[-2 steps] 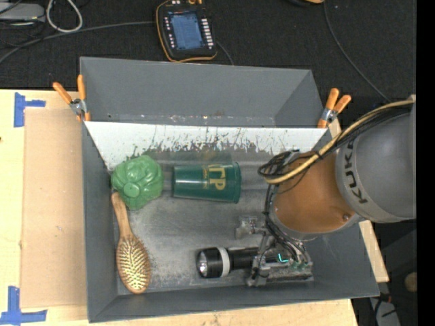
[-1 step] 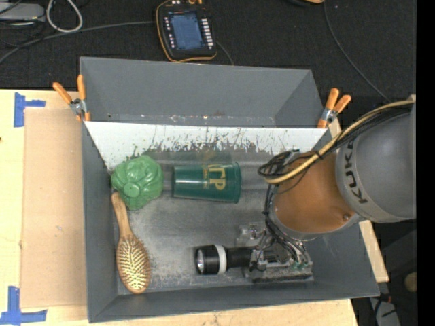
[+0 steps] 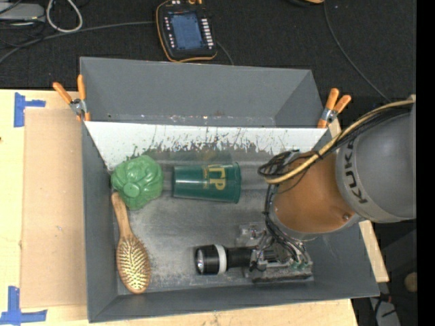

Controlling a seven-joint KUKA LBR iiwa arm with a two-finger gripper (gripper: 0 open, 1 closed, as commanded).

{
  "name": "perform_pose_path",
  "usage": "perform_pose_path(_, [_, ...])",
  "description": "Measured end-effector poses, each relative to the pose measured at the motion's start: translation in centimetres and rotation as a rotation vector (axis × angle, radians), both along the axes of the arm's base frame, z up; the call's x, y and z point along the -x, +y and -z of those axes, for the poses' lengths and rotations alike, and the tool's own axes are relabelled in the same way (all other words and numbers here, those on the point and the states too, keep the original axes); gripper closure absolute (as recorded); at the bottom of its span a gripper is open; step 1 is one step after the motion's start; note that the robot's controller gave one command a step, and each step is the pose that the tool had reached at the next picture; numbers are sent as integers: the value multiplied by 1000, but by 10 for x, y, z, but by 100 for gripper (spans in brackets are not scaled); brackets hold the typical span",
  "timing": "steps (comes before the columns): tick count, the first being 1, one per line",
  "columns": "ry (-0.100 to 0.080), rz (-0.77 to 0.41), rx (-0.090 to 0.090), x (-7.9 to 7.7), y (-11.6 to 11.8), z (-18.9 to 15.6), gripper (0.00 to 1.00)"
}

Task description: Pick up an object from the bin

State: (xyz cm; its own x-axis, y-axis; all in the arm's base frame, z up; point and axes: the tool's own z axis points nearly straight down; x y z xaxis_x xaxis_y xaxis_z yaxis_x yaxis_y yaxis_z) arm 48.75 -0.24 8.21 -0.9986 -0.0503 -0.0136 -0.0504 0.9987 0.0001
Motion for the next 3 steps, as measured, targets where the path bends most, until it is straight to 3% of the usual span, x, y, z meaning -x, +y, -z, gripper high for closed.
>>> perform_pose_path(3, [0, 0, 0, 0, 0, 0, 100])
